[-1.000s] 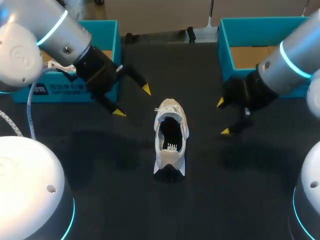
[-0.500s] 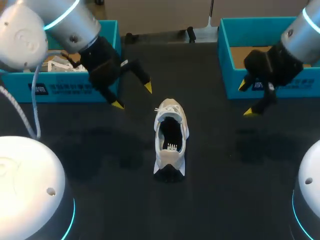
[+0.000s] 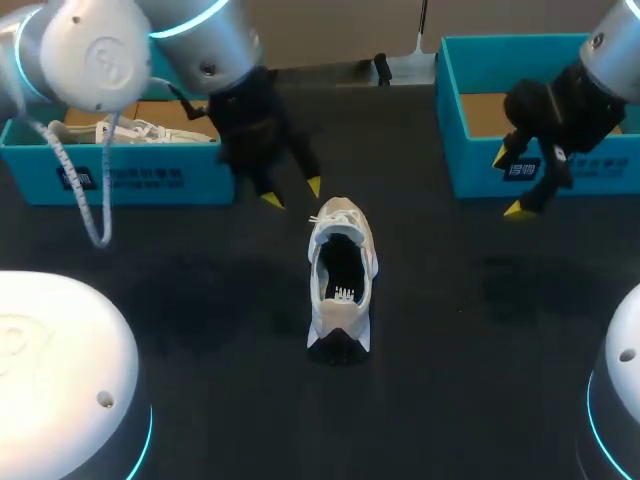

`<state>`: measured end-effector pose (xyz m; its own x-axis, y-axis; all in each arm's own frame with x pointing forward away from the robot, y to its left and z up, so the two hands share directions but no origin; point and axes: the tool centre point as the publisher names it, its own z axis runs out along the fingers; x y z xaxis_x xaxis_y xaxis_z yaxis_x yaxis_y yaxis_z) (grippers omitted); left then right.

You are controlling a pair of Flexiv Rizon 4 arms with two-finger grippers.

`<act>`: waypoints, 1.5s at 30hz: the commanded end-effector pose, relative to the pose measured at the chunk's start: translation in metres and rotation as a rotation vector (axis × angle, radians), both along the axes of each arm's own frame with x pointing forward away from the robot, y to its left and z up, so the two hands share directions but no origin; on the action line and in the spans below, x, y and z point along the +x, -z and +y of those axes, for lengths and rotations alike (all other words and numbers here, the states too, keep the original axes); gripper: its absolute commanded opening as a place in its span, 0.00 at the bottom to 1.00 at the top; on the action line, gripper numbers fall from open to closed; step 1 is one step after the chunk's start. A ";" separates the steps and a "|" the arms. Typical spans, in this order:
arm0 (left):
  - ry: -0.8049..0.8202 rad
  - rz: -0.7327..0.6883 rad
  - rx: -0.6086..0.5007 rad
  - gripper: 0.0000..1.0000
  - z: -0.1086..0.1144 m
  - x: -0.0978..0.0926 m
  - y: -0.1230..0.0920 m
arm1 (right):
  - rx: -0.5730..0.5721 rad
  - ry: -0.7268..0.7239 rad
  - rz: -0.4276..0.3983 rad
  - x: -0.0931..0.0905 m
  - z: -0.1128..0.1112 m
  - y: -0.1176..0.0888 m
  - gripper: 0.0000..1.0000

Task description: Take the shoe out of the shoebox, open the shoe tongue, remove and reinsert the insole, then place the shoe into the shoebox

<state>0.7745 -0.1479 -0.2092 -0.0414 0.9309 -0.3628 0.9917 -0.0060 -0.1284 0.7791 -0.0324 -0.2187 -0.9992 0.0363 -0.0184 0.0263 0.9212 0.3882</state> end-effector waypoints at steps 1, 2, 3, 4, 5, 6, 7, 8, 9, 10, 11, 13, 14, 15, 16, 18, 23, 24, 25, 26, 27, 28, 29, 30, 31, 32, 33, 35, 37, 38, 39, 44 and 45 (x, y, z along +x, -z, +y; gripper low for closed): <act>0.046 0.007 0.070 0.00 -0.010 -0.001 0.003 | 0.000 0.001 -0.002 -0.001 0.000 0.001 1.00; 0.072 0.013 0.091 0.00 -0.012 -0.003 0.005 | 0.000 0.001 -0.002 -0.001 0.000 0.001 1.00; 0.082 0.015 0.101 0.00 -0.013 -0.004 0.006 | 0.000 0.001 -0.002 -0.001 0.000 0.001 1.00; 0.085 0.008 0.110 0.00 -0.015 -0.005 0.008 | 0.000 0.001 -0.002 -0.001 0.000 0.001 1.00; 0.098 0.017 0.122 0.00 -0.016 -0.006 0.010 | 0.000 0.001 -0.002 -0.001 0.000 0.001 1.00; 0.107 0.030 0.133 0.00 -0.019 -0.007 0.012 | 0.000 0.001 -0.002 -0.001 0.000 0.001 1.00; 0.111 0.039 0.140 0.00 -0.020 -0.007 0.013 | 0.000 0.001 -0.002 -0.001 0.000 0.001 1.00; 0.119 0.053 0.145 0.00 -0.023 -0.008 0.014 | 0.000 0.001 -0.002 -0.001 0.000 0.001 1.00; 0.125 0.069 0.145 0.00 -0.024 -0.009 0.014 | 0.000 0.001 -0.002 -0.001 0.000 0.001 1.00; 0.145 0.086 0.148 0.00 -0.027 -0.011 0.014 | 0.000 0.001 -0.002 -0.001 0.000 0.001 1.00; 0.164 0.100 0.161 0.00 -0.031 -0.014 0.014 | 0.000 0.001 -0.002 -0.001 0.000 0.001 1.00; 0.185 0.119 0.172 0.00 -0.034 -0.018 0.016 | 0.000 0.001 -0.002 -0.001 0.000 0.001 1.00; 0.202 0.128 0.190 0.00 -0.038 -0.022 0.019 | 0.000 0.001 -0.002 -0.001 0.000 0.001 1.00; 0.211 0.131 0.197 0.00 -0.040 -0.024 0.021 | 0.000 0.001 -0.002 -0.001 0.000 0.001 1.00; 0.216 0.134 0.205 0.00 -0.042 -0.025 0.024 | 0.000 0.001 -0.002 -0.001 0.000 0.001 1.00; 0.229 0.144 0.221 0.00 -0.046 -0.028 0.031 | 0.000 0.001 -0.002 -0.001 0.000 0.001 1.00; 0.275 0.160 0.263 0.00 -0.055 -0.032 0.050 | 0.000 0.001 -0.002 -0.001 0.000 0.001 1.00; 0.268 0.154 0.267 0.00 -0.056 -0.033 0.054 | 0.000 0.001 -0.002 -0.001 0.000 0.001 1.00; 0.271 0.157 0.266 0.00 -0.056 -0.033 0.056 | 0.000 0.001 -0.002 -0.001 0.000 0.001 1.00; 0.280 0.163 0.265 0.00 -0.056 -0.034 0.057 | 0.000 0.001 -0.002 -0.001 0.000 0.001 1.00; 0.279 0.152 0.268 0.00 -0.057 -0.034 0.060 | 0.000 0.001 -0.002 -0.001 0.000 0.001 1.00; 0.289 0.144 0.263 0.00 -0.057 -0.035 0.062 | 0.000 0.001 -0.002 -0.001 0.000 0.001 1.00; 0.292 0.145 0.269 0.00 -0.056 -0.035 0.064 | 0.000 0.001 -0.002 -0.001 0.000 0.001 1.00; 0.288 0.136 0.271 0.00 -0.056 -0.035 0.067 | 0.000 0.001 -0.002 -0.001 0.000 0.001 1.00; 0.301 0.138 0.255 0.00 -0.055 -0.035 0.069 | 0.000 0.001 -0.002 -0.001 0.000 0.001 1.00; 0.301 0.152 0.260 0.00 -0.054 -0.035 0.070 | 0.000 0.001 -0.002 -0.001 0.000 0.001 1.00; 0.302 0.145 0.259 0.00 -0.053 -0.035 0.073 | 0.000 0.001 -0.002 -0.001 0.000 0.001 1.00; 0.303 0.139 0.264 0.00 -0.051 -0.036 0.078 | 0.000 0.001 -0.002 -0.001 0.000 0.001 1.00; 0.306 0.130 0.258 0.00 -0.049 -0.037 0.081 | 0.000 0.001 -0.002 -0.001 0.000 0.001 1.00; 0.312 0.140 0.257 0.00 -0.048 -0.038 0.083 | 0.000 0.001 -0.002 -0.001 0.000 0.001 1.00; 0.309 0.131 0.252 0.00 -0.047 -0.039 0.085 | 0.000 0.001 -0.002 -0.001 0.000 0.001 1.00; 0.295 0.125 0.263 0.00 -0.050 -0.037 0.103 | 0.000 0.001 -0.002 -0.001 0.000 0.001 1.00; 0.282 0.112 0.272 0.00 -0.051 -0.037 0.106 | 0.000 0.001 -0.002 -0.001 0.000 0.001 1.00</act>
<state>0.7372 -0.1964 -0.3048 0.2115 0.9709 -0.1125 0.9300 -0.2354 -0.2823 0.7781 -0.0328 -0.2185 -0.9991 0.0372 -0.0193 0.0267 0.9204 0.3900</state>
